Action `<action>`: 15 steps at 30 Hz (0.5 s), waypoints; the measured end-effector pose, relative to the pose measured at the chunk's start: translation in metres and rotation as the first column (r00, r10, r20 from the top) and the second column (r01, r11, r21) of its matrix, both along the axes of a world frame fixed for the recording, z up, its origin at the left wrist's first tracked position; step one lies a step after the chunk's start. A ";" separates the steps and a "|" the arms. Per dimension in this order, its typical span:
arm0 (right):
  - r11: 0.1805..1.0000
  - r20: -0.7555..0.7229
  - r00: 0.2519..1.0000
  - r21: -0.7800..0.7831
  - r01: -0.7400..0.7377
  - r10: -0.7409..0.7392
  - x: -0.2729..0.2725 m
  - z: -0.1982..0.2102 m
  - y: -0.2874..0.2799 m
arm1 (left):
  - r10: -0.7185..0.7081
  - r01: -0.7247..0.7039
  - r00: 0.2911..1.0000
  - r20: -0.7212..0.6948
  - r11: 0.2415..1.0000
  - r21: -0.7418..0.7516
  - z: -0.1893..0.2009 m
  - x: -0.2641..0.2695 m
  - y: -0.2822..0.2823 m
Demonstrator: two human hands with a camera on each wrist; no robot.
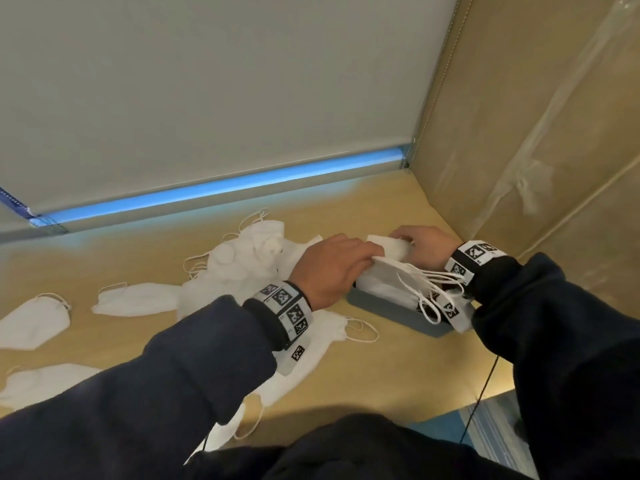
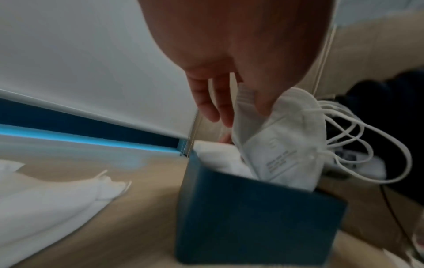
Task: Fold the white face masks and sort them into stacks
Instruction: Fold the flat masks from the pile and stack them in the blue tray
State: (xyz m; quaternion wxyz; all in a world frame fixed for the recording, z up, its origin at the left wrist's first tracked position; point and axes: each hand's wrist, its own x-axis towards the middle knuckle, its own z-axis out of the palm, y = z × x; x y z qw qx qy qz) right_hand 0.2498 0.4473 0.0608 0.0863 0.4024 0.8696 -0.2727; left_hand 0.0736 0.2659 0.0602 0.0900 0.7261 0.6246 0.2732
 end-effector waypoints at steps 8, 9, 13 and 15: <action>0.999 -0.163 0.986 -0.042 0.029 -0.035 0.017 -0.004 -0.011 | -0.229 0.087 0.836 -0.499 0.953 -0.292 -0.029 0.033 0.035; 0.997 -0.240 0.968 -0.024 0.074 -0.078 0.024 -0.004 -0.015 | -0.220 0.081 0.837 -0.501 0.955 -0.285 -0.029 0.030 0.037; 0.817 -0.616 0.544 -0.349 0.459 -0.570 0.054 -0.004 -0.037 | -0.112 0.023 0.907 -0.406 0.976 -0.218 -0.028 0.016 0.037; 0.601 -0.514 0.313 -0.651 0.464 -0.798 0.066 -0.008 -0.050 | -0.074 -0.009 0.945 -0.318 0.967 -0.253 -0.032 0.009 0.032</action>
